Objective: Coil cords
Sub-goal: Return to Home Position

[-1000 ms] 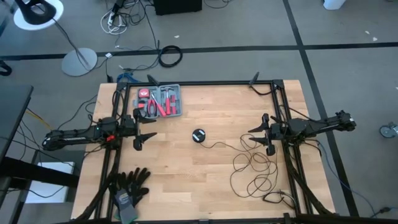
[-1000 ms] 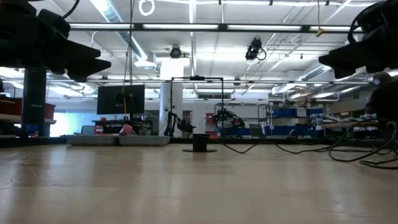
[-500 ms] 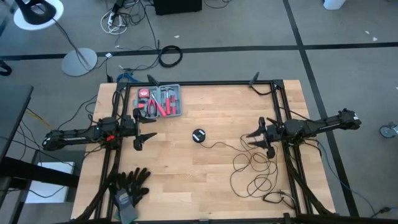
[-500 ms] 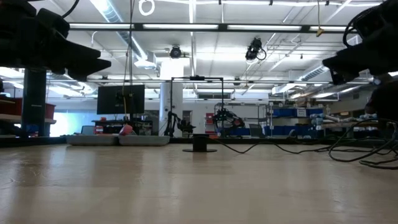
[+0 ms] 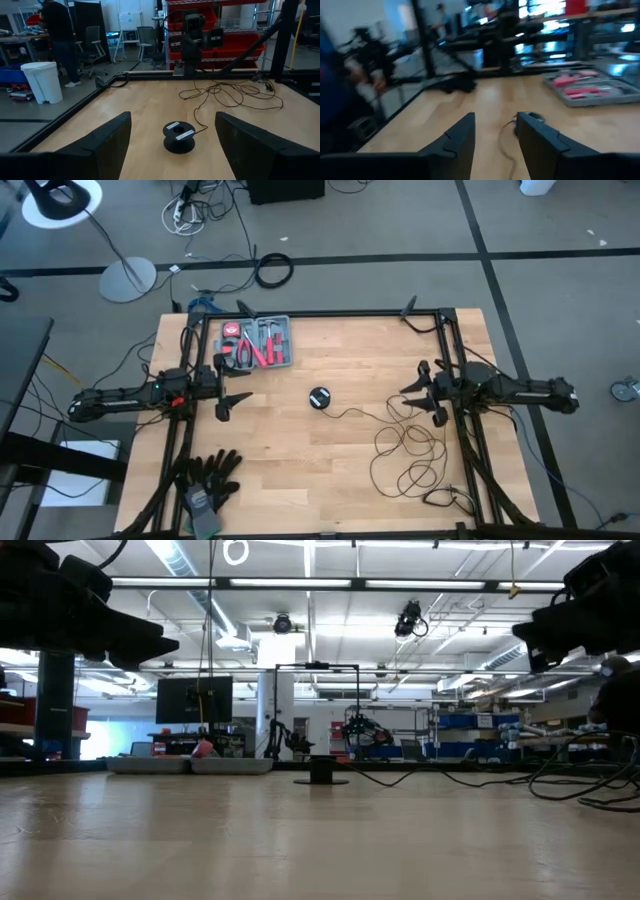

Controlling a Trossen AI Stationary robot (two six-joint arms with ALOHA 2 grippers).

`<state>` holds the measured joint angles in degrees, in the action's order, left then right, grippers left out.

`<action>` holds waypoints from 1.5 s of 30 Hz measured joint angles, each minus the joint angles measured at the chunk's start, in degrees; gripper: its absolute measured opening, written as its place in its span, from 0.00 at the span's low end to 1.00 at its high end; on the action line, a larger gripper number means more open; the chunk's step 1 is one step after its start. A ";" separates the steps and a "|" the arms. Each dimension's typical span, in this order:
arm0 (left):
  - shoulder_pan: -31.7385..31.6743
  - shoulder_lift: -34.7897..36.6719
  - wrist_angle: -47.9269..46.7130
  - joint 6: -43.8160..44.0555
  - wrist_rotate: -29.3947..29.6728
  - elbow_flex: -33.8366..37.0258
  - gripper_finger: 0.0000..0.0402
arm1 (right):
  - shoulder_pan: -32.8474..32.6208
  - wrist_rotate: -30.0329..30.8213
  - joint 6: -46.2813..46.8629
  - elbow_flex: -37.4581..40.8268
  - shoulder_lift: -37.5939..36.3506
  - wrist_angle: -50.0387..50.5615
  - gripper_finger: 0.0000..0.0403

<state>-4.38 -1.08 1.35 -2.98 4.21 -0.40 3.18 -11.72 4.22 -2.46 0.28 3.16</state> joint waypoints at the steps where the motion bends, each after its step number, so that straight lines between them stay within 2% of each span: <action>1: 0.00 0.00 -0.14 0.06 0.08 0.00 0.73 | 0.47 1.24 0.95 0.17 0.14 -0.29 0.36; 3: -0.02 0.00 -0.18 0.10 0.11 0.00 0.73 | 0.99 3.02 2.15 0.96 0.38 -2.41 0.36; 6: 0.00 0.00 -0.13 0.14 0.11 0.02 0.73 | 0.64 1.05 1.09 1.90 1.21 -5.26 0.36; 14: -0.01 0.00 0.54 0.17 0.11 0.02 0.73 | -0.22 4.57 3.78 1.92 5.01 -4.76 0.36; 21: -0.02 0.00 0.52 0.19 0.09 0.02 0.73 | -0.24 5.06 3.07 1.95 7.36 -4.73 0.36; 26: 0.00 0.00 0.49 0.19 0.08 0.02 0.73 | -0.24 6.38 -0.67 1.97 11.86 -4.57 0.36; 35: -0.01 0.00 0.47 0.22 0.08 0.02 0.73 | -0.24 7.18 2.15 1.99 21.61 -4.37 0.36; 45: -0.01 0.00 0.47 0.22 0.08 0.02 0.73 | -0.24 7.18 2.13 2.03 23.83 -4.42 0.36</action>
